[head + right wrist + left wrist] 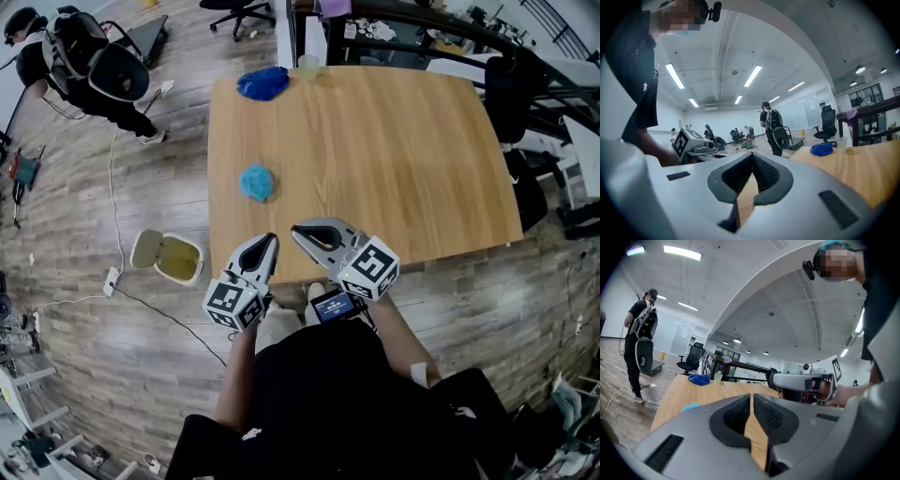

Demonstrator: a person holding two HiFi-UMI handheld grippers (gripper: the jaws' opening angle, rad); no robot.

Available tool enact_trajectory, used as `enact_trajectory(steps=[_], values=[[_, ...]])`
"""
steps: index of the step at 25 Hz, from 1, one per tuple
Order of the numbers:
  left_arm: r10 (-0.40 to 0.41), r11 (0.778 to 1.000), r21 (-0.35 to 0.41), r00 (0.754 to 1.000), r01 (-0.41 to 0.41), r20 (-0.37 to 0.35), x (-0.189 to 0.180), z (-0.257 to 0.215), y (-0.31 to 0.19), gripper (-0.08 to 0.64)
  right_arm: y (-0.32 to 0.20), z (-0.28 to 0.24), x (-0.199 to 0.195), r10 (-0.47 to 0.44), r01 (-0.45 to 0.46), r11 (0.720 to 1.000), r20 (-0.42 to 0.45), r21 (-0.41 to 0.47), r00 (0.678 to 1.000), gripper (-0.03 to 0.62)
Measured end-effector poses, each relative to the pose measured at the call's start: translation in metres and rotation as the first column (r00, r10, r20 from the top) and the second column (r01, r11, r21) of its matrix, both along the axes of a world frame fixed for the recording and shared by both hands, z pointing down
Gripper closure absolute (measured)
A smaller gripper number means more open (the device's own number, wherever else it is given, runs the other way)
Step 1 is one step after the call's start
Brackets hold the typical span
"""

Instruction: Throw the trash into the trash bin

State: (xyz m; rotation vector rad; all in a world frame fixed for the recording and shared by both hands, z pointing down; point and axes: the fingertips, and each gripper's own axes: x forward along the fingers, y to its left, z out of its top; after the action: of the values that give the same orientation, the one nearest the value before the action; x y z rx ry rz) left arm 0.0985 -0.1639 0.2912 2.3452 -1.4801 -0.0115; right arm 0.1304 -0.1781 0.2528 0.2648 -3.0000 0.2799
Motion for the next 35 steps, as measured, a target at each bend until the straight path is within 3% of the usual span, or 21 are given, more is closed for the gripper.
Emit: enact_trajectory(steps=[6,11,12,14,16,21,24,29,30,32,35], values=[[-0.004,0.997,-0.082,0.999,0.006,0.032,-0.021,0.045,-0.039,0.551,-0.027,0.029,0.003,0.075,-0.078,0.992,-0.027,-0.096,0.997,0.595],[-0.013,0.986,-0.165,0.987,0.039,0.158,-0.048,0.103,-0.083,0.549,-0.055,0.057,-0.006,0.111,-0.117,0.980,-0.045,-0.161,0.993,0.595],[-0.014,0.980,-0.192,0.984,0.049,0.179,-0.052,0.117,-0.088,0.532,-0.056,0.066,-0.008,0.113,-0.121,0.977,-0.053,-0.178,0.992,0.595],[-0.017,0.970,-0.235,0.979,0.066,0.203,-0.060,0.141,-0.098,0.383,-0.054,0.084,-0.014,0.108,-0.120,0.970,-0.066,-0.211,0.992,0.595],[-0.018,0.967,-0.242,0.969,0.080,0.248,-0.071,0.160,-0.116,0.312,-0.057,0.102,-0.022,0.097,-0.111,0.968,-0.075,-0.226,0.992,0.594],[0.009,0.970,-0.223,0.898,0.099,0.439,-0.097,0.202,-0.159,0.236,-0.071,0.137,-0.040,0.077,-0.098,0.964,-0.091,-0.248,0.993,0.595],[0.057,0.963,-0.259,0.879,0.077,0.474,-0.095,0.226,-0.165,0.236,-0.075,0.142,-0.039,0.084,-0.106,0.962,-0.096,-0.251,0.992,0.594],[0.080,0.943,-0.327,0.908,0.065,0.411,-0.090,0.238,-0.164,0.253,-0.076,0.145,-0.033,0.093,-0.116,0.962,-0.102,-0.249,0.990,0.595],[0.085,0.939,-0.337,0.906,0.066,0.415,-0.090,0.238,-0.164,0.299,-0.076,0.145,-0.032,0.092,-0.115,0.962,-0.106,-0.248,0.990,0.595],[0.092,0.931,-0.357,0.904,0.070,0.417,-0.092,0.239,-0.164,0.469,-0.076,0.145,-0.028,0.094,-0.118,0.961,-0.107,-0.251,0.990,0.595],[0.073,0.924,-0.375,0.921,0.082,0.383,-0.093,0.232,-0.164,0.545,-0.075,0.144,-0.024,0.106,-0.129,0.958,-0.102,-0.258,0.989,0.595]])
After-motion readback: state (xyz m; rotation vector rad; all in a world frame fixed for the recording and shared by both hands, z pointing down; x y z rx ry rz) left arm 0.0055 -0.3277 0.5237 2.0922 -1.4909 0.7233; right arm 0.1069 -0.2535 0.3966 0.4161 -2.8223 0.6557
